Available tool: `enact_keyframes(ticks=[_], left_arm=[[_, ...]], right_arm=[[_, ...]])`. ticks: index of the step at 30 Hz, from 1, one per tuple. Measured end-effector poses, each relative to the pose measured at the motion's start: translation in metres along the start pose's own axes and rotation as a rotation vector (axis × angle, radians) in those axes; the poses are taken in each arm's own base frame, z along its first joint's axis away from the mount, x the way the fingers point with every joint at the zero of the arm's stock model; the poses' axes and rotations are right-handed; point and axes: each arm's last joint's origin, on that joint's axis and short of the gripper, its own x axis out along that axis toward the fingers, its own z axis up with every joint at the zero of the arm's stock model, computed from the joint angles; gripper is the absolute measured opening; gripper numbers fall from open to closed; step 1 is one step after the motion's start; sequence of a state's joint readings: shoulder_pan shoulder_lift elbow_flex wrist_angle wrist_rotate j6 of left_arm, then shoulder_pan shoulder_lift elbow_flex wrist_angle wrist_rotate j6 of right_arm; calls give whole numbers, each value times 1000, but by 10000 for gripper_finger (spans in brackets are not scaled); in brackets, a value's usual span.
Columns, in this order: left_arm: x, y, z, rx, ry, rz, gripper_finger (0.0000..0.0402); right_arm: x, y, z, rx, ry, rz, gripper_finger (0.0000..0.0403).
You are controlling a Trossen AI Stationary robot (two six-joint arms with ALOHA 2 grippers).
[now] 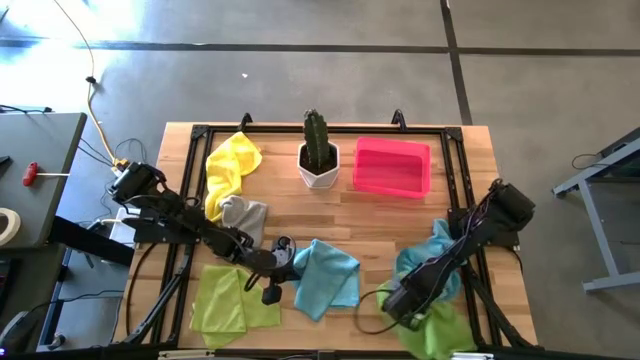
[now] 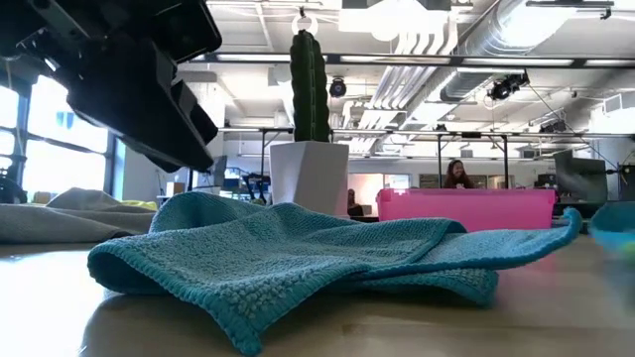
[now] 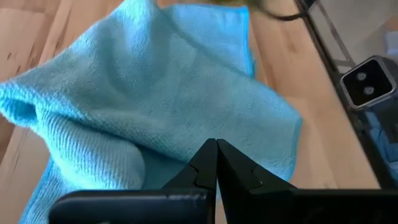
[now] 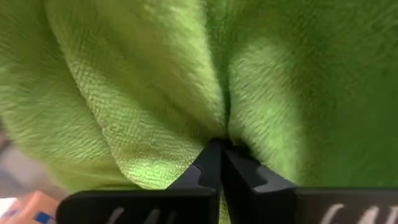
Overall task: Fold microfiber towels
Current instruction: Prepare the towels, then fold the blue towel
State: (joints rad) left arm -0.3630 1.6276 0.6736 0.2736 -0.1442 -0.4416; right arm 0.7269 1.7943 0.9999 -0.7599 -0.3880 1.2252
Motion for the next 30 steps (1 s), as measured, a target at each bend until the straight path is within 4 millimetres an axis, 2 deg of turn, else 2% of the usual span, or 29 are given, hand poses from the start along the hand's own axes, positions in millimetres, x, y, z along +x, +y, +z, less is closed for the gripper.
enact_keyframes(ticks=[7, 13, 16, 19, 24, 27, 30], left_arm=[[0, -1, 2, -4, -22, -9, 0], [0, -2, 3, -5, -25, -19, 0], [0, -4, 3, -4, -36, -31, 0], [0, -4, 3, -2, -40, -30, 2], [-1, -5, 5, 26, -61, -36, 23], [-1, -8, 6, 61, -82, -51, 43], [-2, -13, 4, 118, -81, -59, 67]], right_arm=[[-2, -25, -30, 192, 237, -288, 0], [-20, -12, -37, 125, 196, -321, 0], [-35, 4, -33, 10, 27, -304, 0], [-49, 19, -26, -107, -262, -309, 0], [-68, 42, -13, -202, -720, -262, 0], [-72, 52, -4, -263, -870, -225, 0], [-71, 56, 8, -328, -946, -189, 0]])
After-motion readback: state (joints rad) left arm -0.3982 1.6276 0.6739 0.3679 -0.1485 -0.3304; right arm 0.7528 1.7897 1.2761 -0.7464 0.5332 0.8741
